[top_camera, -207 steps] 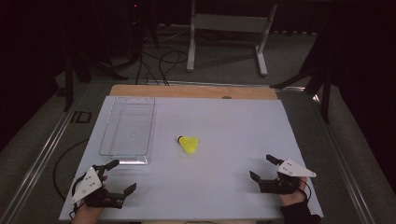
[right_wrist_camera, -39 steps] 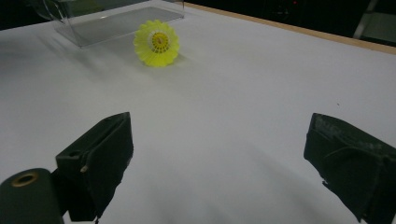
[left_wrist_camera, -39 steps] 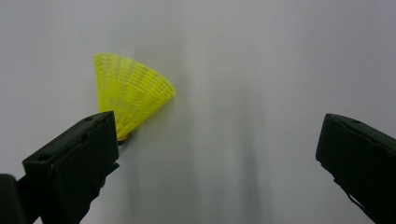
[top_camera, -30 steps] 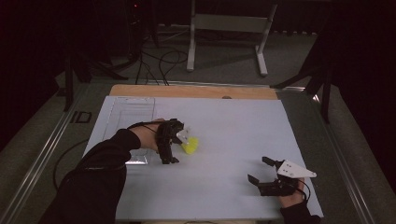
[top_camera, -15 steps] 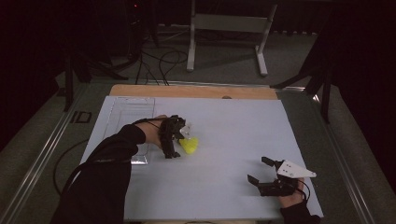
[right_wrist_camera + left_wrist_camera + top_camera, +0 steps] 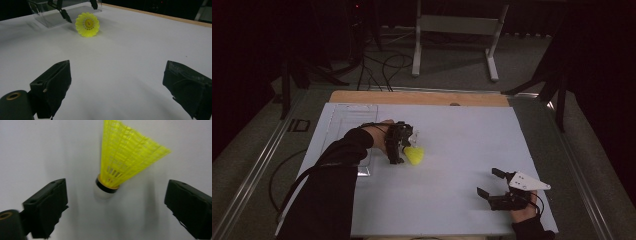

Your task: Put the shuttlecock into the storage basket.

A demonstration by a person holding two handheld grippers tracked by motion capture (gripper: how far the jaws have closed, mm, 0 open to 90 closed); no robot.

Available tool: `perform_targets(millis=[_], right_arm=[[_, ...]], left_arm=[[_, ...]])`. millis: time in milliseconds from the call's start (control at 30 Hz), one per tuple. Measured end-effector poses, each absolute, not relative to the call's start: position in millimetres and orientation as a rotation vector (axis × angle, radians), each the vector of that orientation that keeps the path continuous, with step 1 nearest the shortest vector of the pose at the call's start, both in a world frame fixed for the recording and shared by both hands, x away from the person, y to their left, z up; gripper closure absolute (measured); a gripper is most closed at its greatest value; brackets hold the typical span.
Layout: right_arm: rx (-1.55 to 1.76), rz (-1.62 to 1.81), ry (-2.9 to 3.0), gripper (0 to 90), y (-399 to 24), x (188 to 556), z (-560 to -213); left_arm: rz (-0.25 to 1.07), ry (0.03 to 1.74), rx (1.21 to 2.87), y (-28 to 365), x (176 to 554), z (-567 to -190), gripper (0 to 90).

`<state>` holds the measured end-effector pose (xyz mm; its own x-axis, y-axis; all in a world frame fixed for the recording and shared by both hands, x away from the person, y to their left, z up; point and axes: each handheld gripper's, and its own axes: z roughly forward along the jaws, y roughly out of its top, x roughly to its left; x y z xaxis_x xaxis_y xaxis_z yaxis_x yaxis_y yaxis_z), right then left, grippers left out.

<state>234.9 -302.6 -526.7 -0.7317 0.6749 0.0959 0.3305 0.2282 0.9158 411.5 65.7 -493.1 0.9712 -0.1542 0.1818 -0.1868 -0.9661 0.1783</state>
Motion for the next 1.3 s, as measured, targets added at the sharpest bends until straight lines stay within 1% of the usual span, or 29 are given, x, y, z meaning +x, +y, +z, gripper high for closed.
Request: perform_targets(millis=[67,133,167,300,367,400,433,500,567,700,767,867,967,1033,1300], right_arm=[[0.937,1.507,2.186,8.1,-303,235,-527],[0.939,1.507,2.190,8.1,-303,235,-527],[0.934,1.505,2.192,8.1,-303,235,-527],[0.939,1.511,2.186,8.1,-303,235,-527],[0.938,1.515,2.186,8.2,-303,235,-527],[0.941,1.515,2.187,8.1,-304,235,-527],[0.940,1.515,2.188,8.1,-304,235,-527],[0.938,1.515,2.189,8.1,-304,235,-527],[0.943,1.516,2.187,8.1,-304,234,-527],[0.945,1.520,2.191,8.1,-304,235,-527],[0.945,1.518,2.190,8.2,-304,235,-527],[0.940,1.522,2.187,8.2,-304,235,-527],[0.940,1.520,2.187,8.2,-304,235,-527],[0.942,1.523,2.187,10.0,-304,235,-527],[0.951,1.499,2.180,9.9,-305,234,-525]], left_arm=[[0.280,-0.294,2.933,65,412,-496,14.5],[0.280,-0.294,2.933,65,412,-496,15.4],[0.280,-0.318,2.932,63,413,-499,20.0],[0.301,-0.359,2.946,62,415,-506,26.9],[0.292,-0.382,2.950,61,415,-509,32.9],[0.312,-0.403,2.953,61,416,-511,33.1],[0.300,-0.406,2.950,60,416,-513,36.4],[0.285,-0.399,2.945,60,418,-514,39.5],[0.301,-0.419,2.946,61,418,-513,50.1],[0.282,-0.434,2.947,60,419,-513,63.1],[0.289,-0.427,2.945,59,419,-513,63.5],[0.258,-0.417,2.952,59,419,-510,64.4],[0.254,-0.413,2.966,59,419,-507,64.5],[0.245,-0.401,2.966,59,419,-503,64.6],[0.188,-0.325,2.979,58,414,-487,64.7]])
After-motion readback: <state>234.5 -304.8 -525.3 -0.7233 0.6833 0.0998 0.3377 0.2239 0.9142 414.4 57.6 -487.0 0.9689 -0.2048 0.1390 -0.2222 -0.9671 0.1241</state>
